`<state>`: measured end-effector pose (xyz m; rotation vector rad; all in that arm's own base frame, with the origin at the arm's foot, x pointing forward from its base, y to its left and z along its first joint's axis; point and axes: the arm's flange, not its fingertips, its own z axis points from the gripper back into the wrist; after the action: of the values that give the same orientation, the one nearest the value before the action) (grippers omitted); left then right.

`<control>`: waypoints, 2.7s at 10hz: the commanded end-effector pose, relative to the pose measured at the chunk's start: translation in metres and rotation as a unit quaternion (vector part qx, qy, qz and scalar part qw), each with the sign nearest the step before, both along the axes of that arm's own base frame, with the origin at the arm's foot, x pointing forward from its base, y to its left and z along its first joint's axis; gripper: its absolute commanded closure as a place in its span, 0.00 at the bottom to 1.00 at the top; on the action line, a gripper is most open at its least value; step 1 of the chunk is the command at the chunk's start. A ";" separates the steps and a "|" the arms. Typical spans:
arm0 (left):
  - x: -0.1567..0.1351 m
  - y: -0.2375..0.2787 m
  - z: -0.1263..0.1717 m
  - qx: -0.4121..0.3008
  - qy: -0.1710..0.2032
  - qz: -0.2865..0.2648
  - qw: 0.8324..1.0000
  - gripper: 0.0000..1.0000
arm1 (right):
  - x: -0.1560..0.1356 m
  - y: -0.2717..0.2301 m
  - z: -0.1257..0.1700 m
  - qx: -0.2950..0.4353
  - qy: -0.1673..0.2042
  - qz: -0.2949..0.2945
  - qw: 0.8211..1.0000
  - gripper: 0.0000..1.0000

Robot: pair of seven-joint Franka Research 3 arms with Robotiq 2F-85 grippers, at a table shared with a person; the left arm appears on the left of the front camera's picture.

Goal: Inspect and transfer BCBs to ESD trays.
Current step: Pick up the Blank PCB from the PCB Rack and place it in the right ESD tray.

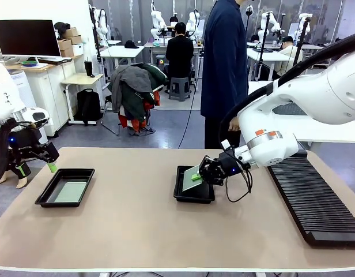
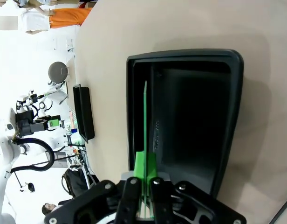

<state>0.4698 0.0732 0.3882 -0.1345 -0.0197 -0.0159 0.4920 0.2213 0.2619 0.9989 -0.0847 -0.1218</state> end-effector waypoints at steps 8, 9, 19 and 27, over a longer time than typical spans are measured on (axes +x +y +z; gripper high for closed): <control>-0.001 0.001 -0.001 -0.004 -0.005 -0.003 1.000 0.00 | 0.003 0.004 -0.002 -0.014 0.011 0.008 1.000 0.97; -0.001 0.001 -0.001 -0.004 -0.005 -0.003 1.000 0.00 | 0.003 0.004 -0.002 -0.014 0.011 0.008 1.000 0.97; -0.001 0.001 -0.001 -0.004 -0.005 -0.003 1.000 0.00 | 0.005 0.019 0.018 -0.078 0.036 0.004 0.996 0.77; -0.001 0.001 -0.001 -0.004 -0.005 -0.003 1.000 0.00 | 0.013 0.044 0.087 -0.238 0.073 -0.011 0.969 0.29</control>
<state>0.4698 0.0733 0.3882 -0.1345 -0.0197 -0.0159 0.4980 0.2551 0.3312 0.5775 -0.0140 -0.1682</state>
